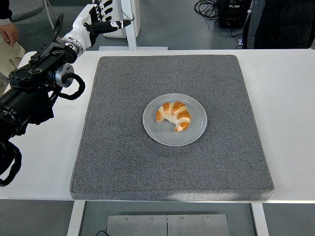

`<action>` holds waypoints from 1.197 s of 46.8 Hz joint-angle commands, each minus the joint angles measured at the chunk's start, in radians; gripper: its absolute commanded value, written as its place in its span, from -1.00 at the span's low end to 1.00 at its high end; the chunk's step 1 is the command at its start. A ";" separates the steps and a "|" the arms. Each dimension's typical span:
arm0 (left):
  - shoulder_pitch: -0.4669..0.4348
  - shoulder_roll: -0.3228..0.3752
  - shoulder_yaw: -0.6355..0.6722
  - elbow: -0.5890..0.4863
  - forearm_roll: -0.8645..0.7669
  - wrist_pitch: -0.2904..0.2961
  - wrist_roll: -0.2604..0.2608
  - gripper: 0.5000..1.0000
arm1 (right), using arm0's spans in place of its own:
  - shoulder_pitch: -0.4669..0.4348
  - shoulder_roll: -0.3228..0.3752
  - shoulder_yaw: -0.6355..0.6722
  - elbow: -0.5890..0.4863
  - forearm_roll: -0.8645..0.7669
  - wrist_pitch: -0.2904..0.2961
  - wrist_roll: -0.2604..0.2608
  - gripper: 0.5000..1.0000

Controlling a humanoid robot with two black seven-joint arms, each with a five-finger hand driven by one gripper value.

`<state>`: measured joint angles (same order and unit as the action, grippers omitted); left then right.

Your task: Place the bread on the plate

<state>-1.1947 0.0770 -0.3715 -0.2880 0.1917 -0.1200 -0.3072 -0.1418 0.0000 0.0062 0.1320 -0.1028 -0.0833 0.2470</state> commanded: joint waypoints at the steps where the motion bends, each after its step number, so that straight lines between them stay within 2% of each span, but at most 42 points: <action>1: 0.018 -0.023 -0.027 0.001 -0.024 0.000 0.000 1.00 | 0.001 0.000 0.000 0.000 0.000 0.000 0.000 1.00; 10: 0.050 -0.071 -0.061 0.003 -0.161 0.002 0.000 1.00 | 0.001 0.000 0.000 0.000 0.000 0.000 0.000 1.00; 18: 0.090 -0.077 -0.109 0.015 -0.219 0.000 0.000 1.00 | 0.001 0.000 0.000 0.000 0.000 -0.001 0.000 1.00; 28: 0.112 -0.077 -0.187 0.036 -0.221 0.000 0.034 1.00 | 0.001 0.000 0.000 0.000 0.000 0.000 0.000 1.00; 42: 0.115 -0.077 -0.193 0.036 -0.221 0.000 0.034 1.00 | 0.002 0.000 -0.003 0.018 0.000 0.002 0.000 1.00; 47: 0.112 -0.077 -0.195 0.036 -0.221 0.000 0.034 1.00 | 0.033 0.000 -0.008 0.018 -0.002 0.000 0.000 1.00; 56: 0.113 -0.077 -0.195 0.036 -0.227 -0.029 0.034 1.00 | 0.036 0.000 -0.006 0.020 -0.002 0.000 0.000 1.00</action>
<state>-1.0828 0.0001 -0.5662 -0.2514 -0.0351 -0.1429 -0.2731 -0.1069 0.0000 0.0003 0.1503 -0.1043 -0.0840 0.2472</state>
